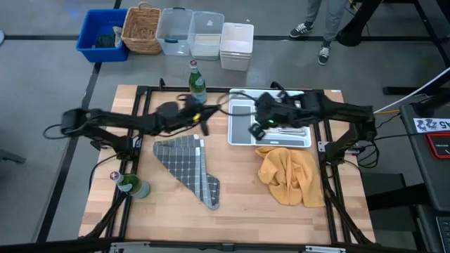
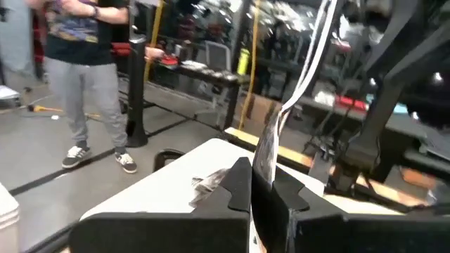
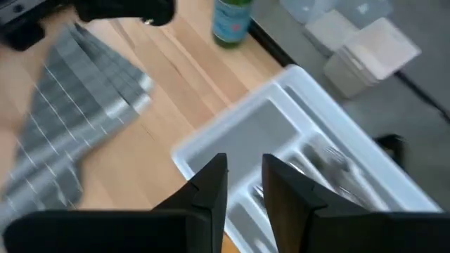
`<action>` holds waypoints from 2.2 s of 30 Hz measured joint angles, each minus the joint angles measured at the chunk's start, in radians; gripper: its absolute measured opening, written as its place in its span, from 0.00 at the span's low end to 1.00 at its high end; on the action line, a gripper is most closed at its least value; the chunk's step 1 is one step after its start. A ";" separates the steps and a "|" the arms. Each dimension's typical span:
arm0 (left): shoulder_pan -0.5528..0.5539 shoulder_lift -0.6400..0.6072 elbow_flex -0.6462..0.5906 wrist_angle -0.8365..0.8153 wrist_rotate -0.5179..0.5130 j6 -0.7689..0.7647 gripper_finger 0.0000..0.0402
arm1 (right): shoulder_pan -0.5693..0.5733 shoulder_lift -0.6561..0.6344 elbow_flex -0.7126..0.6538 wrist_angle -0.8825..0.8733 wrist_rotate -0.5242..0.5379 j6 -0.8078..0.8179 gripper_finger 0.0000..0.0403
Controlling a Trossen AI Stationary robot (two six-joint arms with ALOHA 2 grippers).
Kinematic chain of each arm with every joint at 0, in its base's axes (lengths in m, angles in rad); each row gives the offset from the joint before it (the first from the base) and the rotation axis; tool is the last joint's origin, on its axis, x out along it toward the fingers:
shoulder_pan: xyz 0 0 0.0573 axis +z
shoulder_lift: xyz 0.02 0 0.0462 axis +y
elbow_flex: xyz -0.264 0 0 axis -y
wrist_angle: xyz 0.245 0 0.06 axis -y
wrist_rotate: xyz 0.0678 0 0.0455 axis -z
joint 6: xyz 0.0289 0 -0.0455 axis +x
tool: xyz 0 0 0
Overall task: Sort silverware
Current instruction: Put the silver spoon into the cutlery tray
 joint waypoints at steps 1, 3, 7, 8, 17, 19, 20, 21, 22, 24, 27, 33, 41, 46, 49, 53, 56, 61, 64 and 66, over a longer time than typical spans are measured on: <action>0.010 0.053 0.040 -0.001 0.023 0.014 0.00 | 0.014 -0.017 0.000 -0.037 0.017 0.001 0.22; 0.029 0.145 0.111 -0.001 0.061 0.028 0.00 | 0.045 -0.050 0.000 -0.095 0.051 0.003 0.22; 0.068 0.324 0.264 -0.002 0.146 0.032 0.00 | 0.102 -0.109 -0.006 -0.177 0.106 0.003 0.22; 0.077 0.365 0.301 -0.001 0.172 0.033 0.00 | 0.113 -0.128 -0.018 -0.191 0.116 0.003 0.22; 0.109 0.673 0.614 -0.002 0.289 0.035 0.00 | 0.141 -0.413 -0.341 -0.167 0.129 0.106 0.22; 0.109 0.729 0.669 -0.004 0.294 0.051 0.00 | 0.140 -0.496 -0.448 -0.118 0.129 0.129 0.22; 0.109 0.755 0.695 -0.005 0.295 0.058 0.00 | 0.140 -0.538 -0.503 -0.083 0.126 0.131 0.22; 0.108 0.782 0.720 -0.006 0.295 0.066 0.00 | 0.140 -0.578 -0.558 -0.048 0.115 0.132 0.22; 0.108 0.807 0.745 -0.006 0.295 0.071 0.00 | 0.140 -0.617 -0.612 0.002 0.098 0.132 0.22; 0.108 0.857 0.792 -0.009 0.295 0.076 0.00 | 0.140 -0.695 -0.722 0.106 0.056 0.132 0.22; 0.110 0.923 0.850 -0.010 0.295 0.078 0.00 | 0.140 -0.800 -0.878 0.272 -0.011 0.117 0.22; 0.122 1.004 0.894 -0.010 0.295 0.106 0.00 | 0.140 -1.008 -1.164 0.551 -0.166 0.046 0.22; 0.130 1.066 0.894 -0.041 0.294 0.122 0.00 | 0.140 -1.182 -1.470 0.895 -0.331 -0.030 0.22; 0.131 1.100 0.894 -0.032 0.284 0.122 0.01 | 0.140 -1.246 -1.600 1.039 -0.388 -0.036 0.22; 0.134 1.110 0.894 -0.041 0.264 0.146 0.01 | 0.140 -1.273 -1.654 1.078 -0.409 -0.035 0.22; 0.148 1.116 0.894 -0.055 0.245 0.175 0.01 | 0.140 -1.287 -1.710 1.086 -0.415 -0.033 0.22; 0.157 1.117 0.894 -0.063 0.245 0.175 0.02 | 0.140 -1.288 -1.751 1.129 -0.416 -0.032 0.22; 0.164 1.117 0.894 -0.126 0.245 0.175 0.03 | 0.140 -1.287 -1.816 1.235 -0.473 -0.035 0.22; 0.159 1.117 0.896 -0.169 0.245 0.182 0.03 | 0.140 -1.288 -1.872 1.351 -0.527 -0.036 0.22; 0.157 1.117 0.896 -0.178 0.245 0.204 0.03 | 0.140 -1.288 -1.914 1.444 -0.555 -0.036 0.22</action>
